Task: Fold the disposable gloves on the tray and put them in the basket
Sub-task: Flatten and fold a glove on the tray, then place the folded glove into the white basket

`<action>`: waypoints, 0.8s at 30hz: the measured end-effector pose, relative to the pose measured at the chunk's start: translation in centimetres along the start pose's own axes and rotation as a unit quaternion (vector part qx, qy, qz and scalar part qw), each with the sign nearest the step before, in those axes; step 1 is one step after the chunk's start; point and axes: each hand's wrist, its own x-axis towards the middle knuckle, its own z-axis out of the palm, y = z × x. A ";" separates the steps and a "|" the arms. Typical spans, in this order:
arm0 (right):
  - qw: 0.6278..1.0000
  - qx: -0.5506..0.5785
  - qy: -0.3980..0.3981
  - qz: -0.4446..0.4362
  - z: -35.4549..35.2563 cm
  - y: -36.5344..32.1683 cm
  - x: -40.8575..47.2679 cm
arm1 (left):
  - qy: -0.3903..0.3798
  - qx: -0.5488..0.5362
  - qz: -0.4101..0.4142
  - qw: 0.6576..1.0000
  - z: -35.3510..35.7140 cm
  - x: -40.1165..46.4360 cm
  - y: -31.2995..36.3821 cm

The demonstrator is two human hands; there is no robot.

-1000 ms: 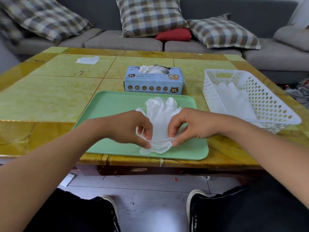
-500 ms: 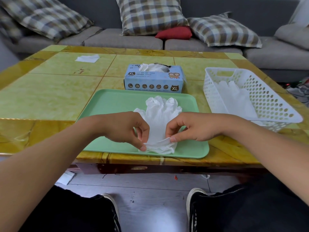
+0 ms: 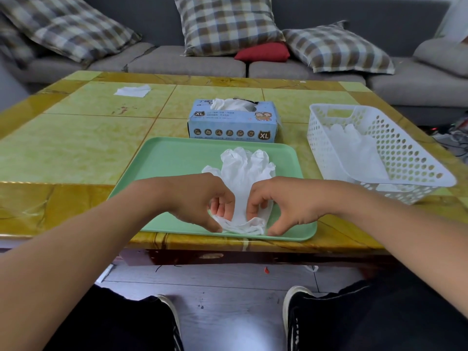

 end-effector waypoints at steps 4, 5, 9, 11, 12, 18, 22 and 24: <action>0.998 -0.035 0.058 -0.019 0.8 -0.7 0.6 | 0.010 0.011 0.007 1.000 0.1 0.2 -0.1; 0.997 -0.019 0.076 -0.022 0.5 -0.6 0.7 | 0.022 -0.009 0.002 1.000 -0.3 0.0 -0.1; 0.930 0.300 0.213 -0.024 -3.5 -0.3 0.2 | 0.180 -0.306 0.044 0.934 -3.9 -1.0 0.0; 0.845 0.468 0.255 -0.041 -5.4 -0.5 -0.2 | 0.196 -0.497 0.098 0.840 -5.6 -1.4 1.1; 0.817 0.513 0.258 -0.055 -6.2 -0.8 -0.3 | 0.191 -0.535 0.125 0.814 -6.0 -1.4 1.8; 0.766 0.590 0.252 -0.036 -8.8 -2.4 -2.5 | 0.368 -0.518 0.069 0.769 -6.7 0.9 5.7; 0.709 0.647 0.276 -0.048 -9.3 -2.6 -5.2 | 0.367 -0.547 0.027 0.752 -7.5 1.6 8.2; 0.706 0.649 0.276 -0.062 -9.4 -3.1 -6.5 | 0.386 -0.544 0.023 0.744 -7.8 2.1 9.7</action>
